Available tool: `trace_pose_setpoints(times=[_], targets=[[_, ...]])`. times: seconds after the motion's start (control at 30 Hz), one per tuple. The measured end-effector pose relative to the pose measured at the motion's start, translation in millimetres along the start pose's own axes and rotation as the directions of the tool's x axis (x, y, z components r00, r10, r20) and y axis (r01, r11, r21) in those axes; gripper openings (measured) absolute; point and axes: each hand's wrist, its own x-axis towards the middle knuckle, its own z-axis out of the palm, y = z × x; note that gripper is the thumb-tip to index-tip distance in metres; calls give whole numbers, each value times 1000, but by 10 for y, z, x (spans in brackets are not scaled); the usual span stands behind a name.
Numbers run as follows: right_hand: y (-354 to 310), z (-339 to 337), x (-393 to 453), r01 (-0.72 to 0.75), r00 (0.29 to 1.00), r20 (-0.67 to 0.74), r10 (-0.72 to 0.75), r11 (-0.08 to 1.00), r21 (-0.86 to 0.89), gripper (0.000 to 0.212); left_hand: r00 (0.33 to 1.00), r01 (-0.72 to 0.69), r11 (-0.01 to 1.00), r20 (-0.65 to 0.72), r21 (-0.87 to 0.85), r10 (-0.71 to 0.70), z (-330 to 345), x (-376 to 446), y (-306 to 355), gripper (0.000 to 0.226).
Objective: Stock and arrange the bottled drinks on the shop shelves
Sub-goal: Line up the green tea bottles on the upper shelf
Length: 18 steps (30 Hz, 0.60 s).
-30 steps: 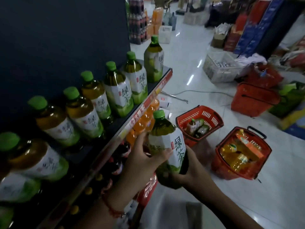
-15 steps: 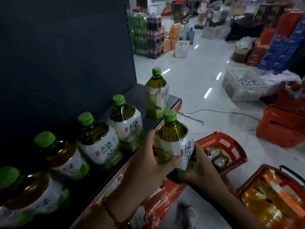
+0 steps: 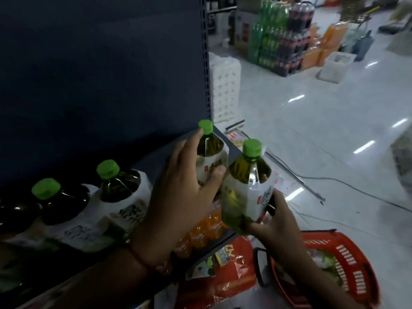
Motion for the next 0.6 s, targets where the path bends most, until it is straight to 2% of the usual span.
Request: trace_pose_setpoints(times=[0.1,0.2,0.47,0.6], targets=[[19,-144,282,51,998,-32,-51,999,-5,78,998,18,988,-68,155,-7,166,210,-62,78],[86,-203,595,100,993,-54,-102,995,-28,76,997,64,961,-59,270,-50,323,287,-160,92],[395,-47,1259,106,986,-114,-121,987,-123,76,989,109,944,-130,312,-71,451,295,-237,99],[431,55,1402,127,982,-111,-155,966,-225,83,987,113,937,-144,331,-68,468,303,-213,98]])
